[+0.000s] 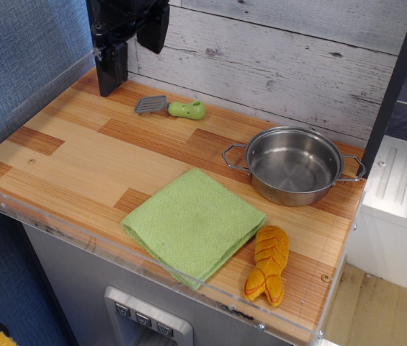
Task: Push the green towel to the left side of the table
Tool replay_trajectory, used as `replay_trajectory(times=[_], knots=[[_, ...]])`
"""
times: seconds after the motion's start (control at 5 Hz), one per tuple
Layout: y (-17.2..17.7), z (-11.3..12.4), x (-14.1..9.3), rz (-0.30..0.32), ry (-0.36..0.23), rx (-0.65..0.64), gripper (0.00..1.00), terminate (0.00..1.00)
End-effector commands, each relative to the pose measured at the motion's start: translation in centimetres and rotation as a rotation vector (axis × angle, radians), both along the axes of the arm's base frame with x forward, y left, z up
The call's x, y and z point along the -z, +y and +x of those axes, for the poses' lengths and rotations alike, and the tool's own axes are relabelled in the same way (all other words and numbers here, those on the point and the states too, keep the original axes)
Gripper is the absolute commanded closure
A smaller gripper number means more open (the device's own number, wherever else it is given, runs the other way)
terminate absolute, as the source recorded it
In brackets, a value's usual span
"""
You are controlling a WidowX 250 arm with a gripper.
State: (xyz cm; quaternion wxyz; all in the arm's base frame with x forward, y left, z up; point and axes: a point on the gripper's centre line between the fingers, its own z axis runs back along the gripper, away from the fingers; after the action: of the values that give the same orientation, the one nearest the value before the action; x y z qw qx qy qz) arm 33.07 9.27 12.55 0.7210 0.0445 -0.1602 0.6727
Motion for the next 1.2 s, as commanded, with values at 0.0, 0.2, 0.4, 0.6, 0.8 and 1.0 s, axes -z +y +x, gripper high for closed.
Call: replay_trajectory(times=[0.0,0.2,0.4,0.6,0.8,1.0], knots=[[-3.2,-4.3,0.4,0.038,-0.014,0.017,0.0,0.0],[-5.1,-5.7,2.4,0.026,0.02,0.042,0.0,0.0],[-7.4,-6.2,4.2,0.016,0.04,0.104,0.0,0.0],[-9.1,-6.1,5.2,0.005,0.043,0.131,0.0,0.0],[-10.7,-6.1,6.7,-0.011,0.061,0.156,0.0,0.0],[-11.3,-6.2,8.2,-0.014,0.081,0.167,0.0,0.0]])
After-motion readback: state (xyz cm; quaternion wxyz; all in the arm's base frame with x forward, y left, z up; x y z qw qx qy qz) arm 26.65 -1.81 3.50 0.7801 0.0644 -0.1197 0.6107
